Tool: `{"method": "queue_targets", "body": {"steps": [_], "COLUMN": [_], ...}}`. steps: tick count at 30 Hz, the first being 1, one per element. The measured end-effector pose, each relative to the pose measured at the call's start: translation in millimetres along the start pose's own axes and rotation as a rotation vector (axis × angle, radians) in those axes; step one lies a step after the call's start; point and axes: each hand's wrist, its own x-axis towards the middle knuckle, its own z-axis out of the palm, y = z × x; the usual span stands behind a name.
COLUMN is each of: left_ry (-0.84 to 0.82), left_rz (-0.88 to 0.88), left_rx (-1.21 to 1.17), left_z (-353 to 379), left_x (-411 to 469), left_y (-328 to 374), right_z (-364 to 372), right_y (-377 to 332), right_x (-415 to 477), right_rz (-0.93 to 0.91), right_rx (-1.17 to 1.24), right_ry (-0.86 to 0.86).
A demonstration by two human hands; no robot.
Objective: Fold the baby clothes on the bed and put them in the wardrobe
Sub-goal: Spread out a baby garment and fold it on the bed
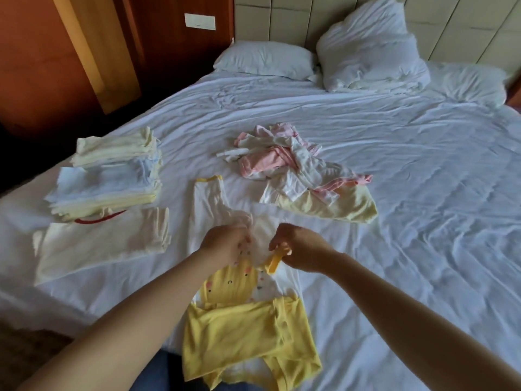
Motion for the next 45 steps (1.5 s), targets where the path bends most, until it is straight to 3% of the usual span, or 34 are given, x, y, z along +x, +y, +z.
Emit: {"method": "queue_targets", "body": {"steps": [2,4,7,11,19,25,33,38,40,42,45], "left_ry": [0.012,0.075,0.217,0.265,0.121,0.294,0.325,0.393,0.292,0.181,-0.013], "left_rz": [0.04,0.033,-0.009,-0.006,0.138,0.113,0.116,0.203,0.229,0.23,0.159], "left_rx": [0.056,0.044,-0.02,-0.082,0.127,0.119,0.052,-0.047,-0.017,0.053,0.19], "left_z": [5.3,6.2,6.4,5.4,11.7,22.1,33.3,23.4,27.7,33.9,44.4], "left_x": [-0.3,1.2,8.2,30.6,71.6,88.3,93.7,65.3,48.3,38.2,32.3], "left_y": [1.0,3.4,6.8,5.3,-18.7,-30.6,-31.9,-20.4,-17.0,-16.8,-20.5], "right_z": [13.9,17.6,11.4,12.2,34.6,26.0,41.3,54.0,62.2,71.7,84.3], "right_y": [2.5,5.8,15.2,35.3,48.7,64.1,68.8,48.4,36.7,25.4,17.7], "right_x": [-11.1,-14.8,-3.3,29.3,78.4,96.3,90.2,65.1,57.6,51.5,45.3], "right_rz": [0.022,0.049,0.179,0.313,0.313,0.457,0.43,0.115,0.091,0.145,0.218], "right_rx": [-0.014,0.05,0.258,0.214,0.07,0.093,-0.008,0.047,0.124,0.189,0.091], "right_ry": [-0.173,-0.238,-0.017,0.159,0.09,0.255,0.257,0.489,0.395,0.197,0.014]}}
